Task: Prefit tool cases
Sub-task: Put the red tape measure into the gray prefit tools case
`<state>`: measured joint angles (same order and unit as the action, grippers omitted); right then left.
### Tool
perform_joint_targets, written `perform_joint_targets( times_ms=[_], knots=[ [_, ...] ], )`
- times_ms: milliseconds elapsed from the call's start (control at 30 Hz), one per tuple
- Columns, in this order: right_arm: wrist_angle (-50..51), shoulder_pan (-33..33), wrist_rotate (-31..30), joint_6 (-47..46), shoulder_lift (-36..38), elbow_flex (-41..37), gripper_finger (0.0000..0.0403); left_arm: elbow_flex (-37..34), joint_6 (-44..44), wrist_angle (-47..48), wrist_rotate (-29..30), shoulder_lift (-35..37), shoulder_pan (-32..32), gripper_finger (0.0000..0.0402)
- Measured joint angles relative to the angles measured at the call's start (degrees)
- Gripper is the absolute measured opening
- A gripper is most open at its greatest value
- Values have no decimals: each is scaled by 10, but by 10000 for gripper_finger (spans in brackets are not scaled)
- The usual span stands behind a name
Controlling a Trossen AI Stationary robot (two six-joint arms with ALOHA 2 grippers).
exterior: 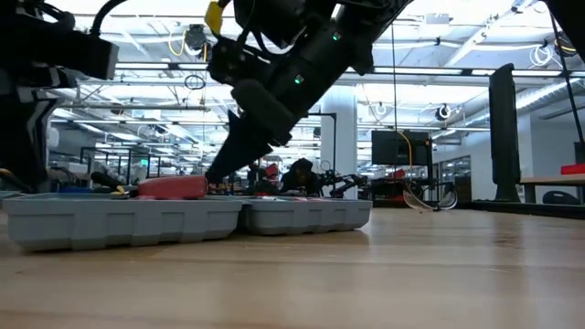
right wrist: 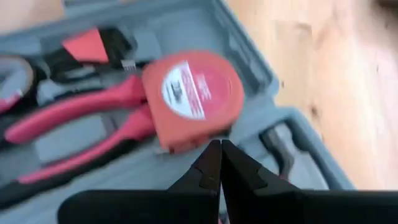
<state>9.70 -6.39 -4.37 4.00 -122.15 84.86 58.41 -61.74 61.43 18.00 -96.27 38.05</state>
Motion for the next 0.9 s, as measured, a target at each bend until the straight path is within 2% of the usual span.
perform_joint_targets(
  times_ms=[300, 700, 900],
  knots=[
    [-45, -2, 2, 2, 0, 0, 0, -20, -9, -56, 12, 0, 0, 22],
    [15, 0, -4, -2, 0, 0, 0, -44, -9, -124, 24, -2, -1, 22],
    [-28, -1, 3, 0, -4, 0, 0, -45, -9, -138, 44, -2, -2, 22]
  ],
)
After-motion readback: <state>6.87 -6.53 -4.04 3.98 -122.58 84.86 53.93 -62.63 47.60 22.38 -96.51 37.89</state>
